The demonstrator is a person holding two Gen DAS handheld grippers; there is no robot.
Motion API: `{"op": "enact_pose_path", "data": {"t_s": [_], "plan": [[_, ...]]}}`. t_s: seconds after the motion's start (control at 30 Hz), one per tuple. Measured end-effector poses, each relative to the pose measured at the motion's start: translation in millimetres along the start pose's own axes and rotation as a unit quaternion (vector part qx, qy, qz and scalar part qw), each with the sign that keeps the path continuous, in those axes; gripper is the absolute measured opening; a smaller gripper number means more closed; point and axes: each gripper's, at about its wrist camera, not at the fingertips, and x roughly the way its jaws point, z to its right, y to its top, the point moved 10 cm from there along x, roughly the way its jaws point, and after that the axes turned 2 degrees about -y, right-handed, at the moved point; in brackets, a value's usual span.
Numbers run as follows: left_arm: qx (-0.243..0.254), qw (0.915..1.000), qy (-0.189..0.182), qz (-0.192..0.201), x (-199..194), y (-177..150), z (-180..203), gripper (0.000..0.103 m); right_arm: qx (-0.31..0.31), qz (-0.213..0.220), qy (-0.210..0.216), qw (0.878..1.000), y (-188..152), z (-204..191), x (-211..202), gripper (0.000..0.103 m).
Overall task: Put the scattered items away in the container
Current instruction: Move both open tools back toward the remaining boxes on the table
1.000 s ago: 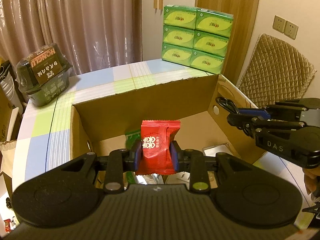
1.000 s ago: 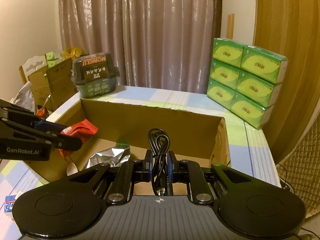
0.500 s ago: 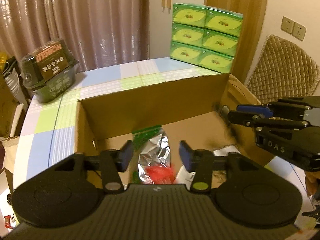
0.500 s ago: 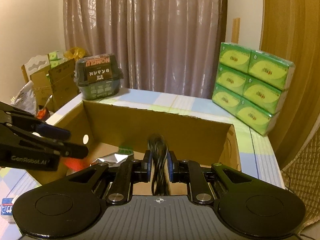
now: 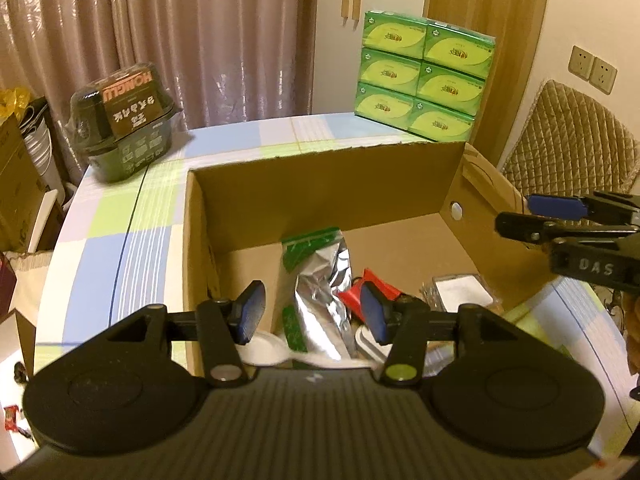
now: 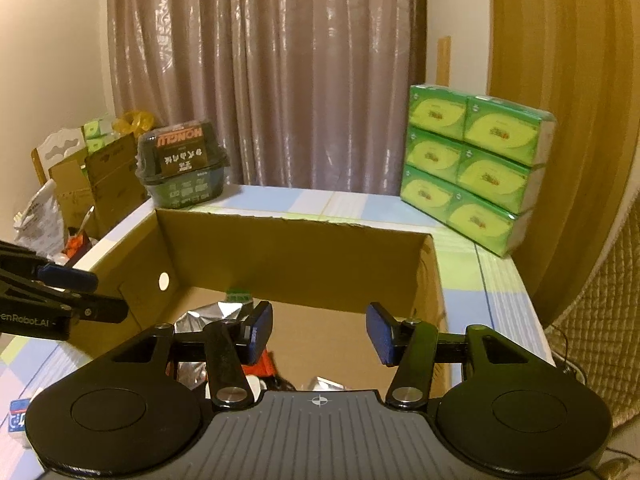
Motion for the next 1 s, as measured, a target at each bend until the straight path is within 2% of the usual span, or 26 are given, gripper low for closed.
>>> {"op": "enact_pose_path", "data": {"t_s": [0.3, 0.43, 0.67, 0.77, 0.87, 1.0], "plan": [[-0.016, 0.9999, 0.005, 0.003, -39.2, -31.4, 4.9, 0.05, 0.017, 0.002, 0.001, 1.0, -22.2, -4.2, -50.9, 0.05], [-0.02, 0.9998, 0.006, 0.001, -59.9, -50.7, 6.2, 0.051, 0.029, -0.005, 0.002, 1.0, -37.4, -6.7, -70.1, 0.055], [-0.02, 0.9993, 0.024, -0.02, -92.5, -98.4, -1.9, 0.054, 0.043, -0.023, 0.001, 0.999, -70.4, -9.7, -96.5, 0.062], [-0.032, 0.9985, 0.032, -0.03, -105.6, -122.3, -8.9, 0.059, 0.041, -0.036, 0.004, 0.999, -86.4, -11.9, -103.4, 0.066], [-0.042, 0.9975, 0.039, -0.043, -116.2, -146.1, -15.7, 0.059, 0.041, -0.048, 0.005, 0.998, -104.4, -14.0, -109.6, 0.071], [-0.066, 0.995, 0.053, -0.052, -128.4, -172.4, -31.4, 0.06, 0.043, -0.068, 0.007, 0.997, -126.1, -15.5, -113.8, 0.073]]}}
